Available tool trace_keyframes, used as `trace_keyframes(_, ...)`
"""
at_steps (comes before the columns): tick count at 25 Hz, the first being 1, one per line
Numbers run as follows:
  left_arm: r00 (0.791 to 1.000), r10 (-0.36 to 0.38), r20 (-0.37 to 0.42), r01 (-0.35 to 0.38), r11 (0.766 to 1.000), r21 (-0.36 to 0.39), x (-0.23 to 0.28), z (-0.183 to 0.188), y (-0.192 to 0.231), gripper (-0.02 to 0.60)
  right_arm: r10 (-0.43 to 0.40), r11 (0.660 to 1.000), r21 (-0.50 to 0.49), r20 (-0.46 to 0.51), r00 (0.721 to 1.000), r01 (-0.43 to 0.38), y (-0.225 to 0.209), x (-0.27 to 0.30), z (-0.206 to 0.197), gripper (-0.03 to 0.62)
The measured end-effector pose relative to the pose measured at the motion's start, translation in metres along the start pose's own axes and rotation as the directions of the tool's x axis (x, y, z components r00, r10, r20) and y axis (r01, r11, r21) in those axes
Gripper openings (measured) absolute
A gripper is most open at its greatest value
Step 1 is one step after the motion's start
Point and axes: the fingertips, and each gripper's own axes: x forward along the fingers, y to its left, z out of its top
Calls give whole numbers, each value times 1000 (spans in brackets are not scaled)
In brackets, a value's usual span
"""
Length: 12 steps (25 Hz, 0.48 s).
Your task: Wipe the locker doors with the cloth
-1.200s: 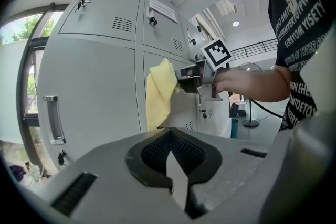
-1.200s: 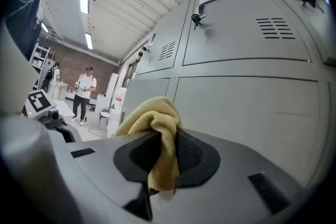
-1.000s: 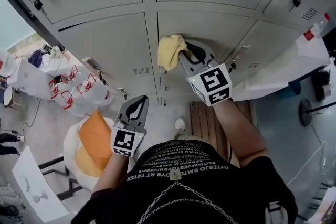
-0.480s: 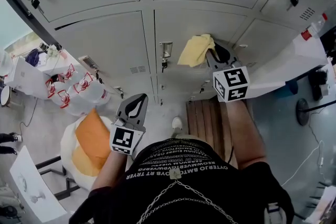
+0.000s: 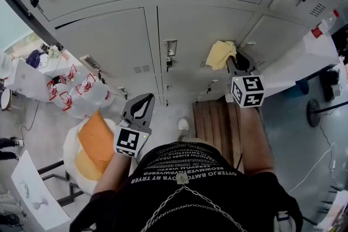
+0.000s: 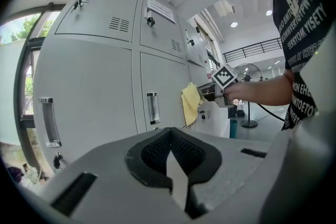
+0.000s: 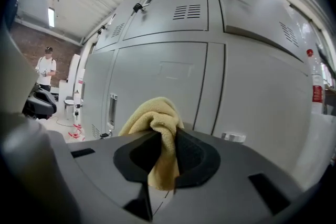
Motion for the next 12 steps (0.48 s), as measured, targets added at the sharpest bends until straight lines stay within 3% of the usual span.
trace_keyframes(3, 1000, -5, -1, 5, 1000, 1, 0, 0, -1, 5, 112, 994, -25, 25, 993, -111, 47, 0, 6, 63)
trace_keyframes(7, 1000, -8, -1, 8, 1000, 5, -4, -1, -4, 5, 275, 958, -96, 38, 961, -270, 123, 14, 19, 63)
trace_keyframes(12, 1000, 28, -5, -28, 1000, -7, -17, -2, 4, 5, 367, 921, -148, 29, 930, -359, 180, 40, 33, 63)
